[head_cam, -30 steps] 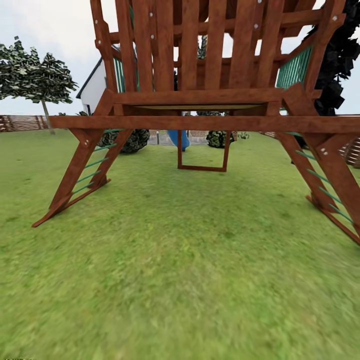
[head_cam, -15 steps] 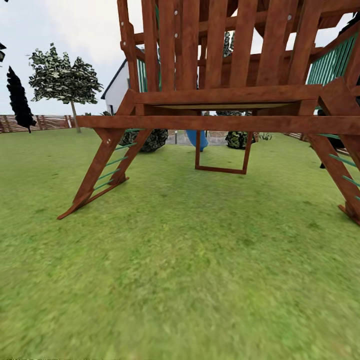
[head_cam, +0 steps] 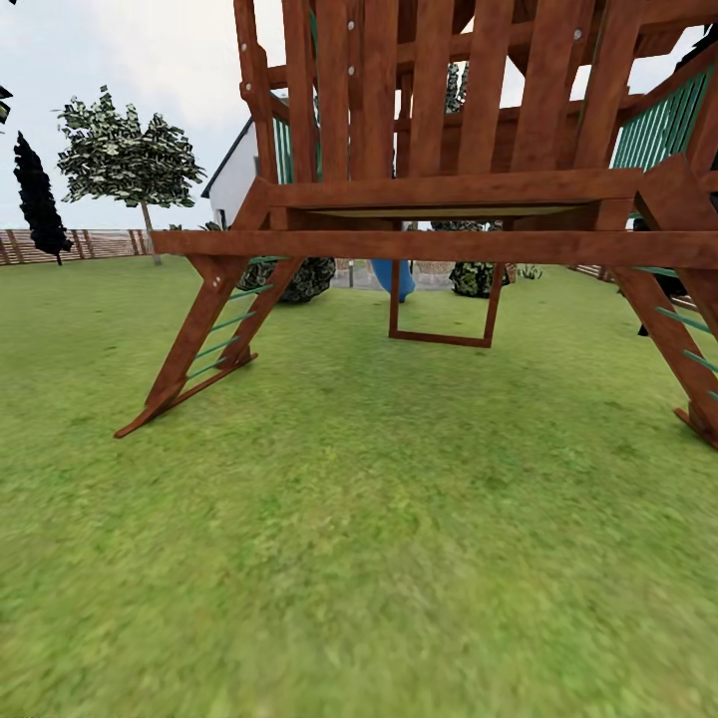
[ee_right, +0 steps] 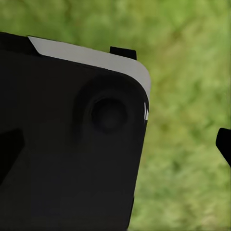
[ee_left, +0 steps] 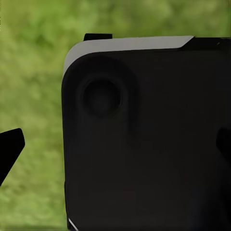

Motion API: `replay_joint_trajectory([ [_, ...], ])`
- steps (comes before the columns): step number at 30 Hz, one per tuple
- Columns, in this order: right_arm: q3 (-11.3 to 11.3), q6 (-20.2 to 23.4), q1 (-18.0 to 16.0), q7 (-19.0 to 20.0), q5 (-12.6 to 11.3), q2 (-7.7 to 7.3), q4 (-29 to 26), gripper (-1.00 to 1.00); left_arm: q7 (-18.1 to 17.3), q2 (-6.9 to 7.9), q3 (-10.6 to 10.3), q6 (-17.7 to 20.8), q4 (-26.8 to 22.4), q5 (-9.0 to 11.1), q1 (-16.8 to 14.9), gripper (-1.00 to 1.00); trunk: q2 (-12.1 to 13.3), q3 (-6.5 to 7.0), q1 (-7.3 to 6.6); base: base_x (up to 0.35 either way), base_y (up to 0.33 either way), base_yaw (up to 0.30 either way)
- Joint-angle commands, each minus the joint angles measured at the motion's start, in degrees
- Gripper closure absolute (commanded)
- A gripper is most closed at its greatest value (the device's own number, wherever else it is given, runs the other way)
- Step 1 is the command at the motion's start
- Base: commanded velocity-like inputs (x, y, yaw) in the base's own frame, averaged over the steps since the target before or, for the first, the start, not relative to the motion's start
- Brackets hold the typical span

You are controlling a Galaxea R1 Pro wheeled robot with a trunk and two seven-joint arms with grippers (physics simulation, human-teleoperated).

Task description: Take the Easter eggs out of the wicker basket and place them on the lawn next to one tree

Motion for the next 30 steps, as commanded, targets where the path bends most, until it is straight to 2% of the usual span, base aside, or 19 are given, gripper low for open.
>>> replay_joint_trajectory([
  [1, 0.15, -0.15, -0.03, 0.02, 0.57, -0.01, 0.08, -1.00, 0.03, -0.01, 0.03, -0.14, -0.02, 0.07, -0.01, -1.00, -0.03, -0.06, 0.00, 0.000, 0.000, 0.089],
  [30, 0.37, -0.14, -0.03, 0.05, 2.04, 0.09, 0.60, -1.00, 0.03, -0.01, 0.04, -0.14, 0.03, 0.07, -0.01, -1.00, -0.03, -1.15, 0.00, 0.000, 0.000, 0.271],
])
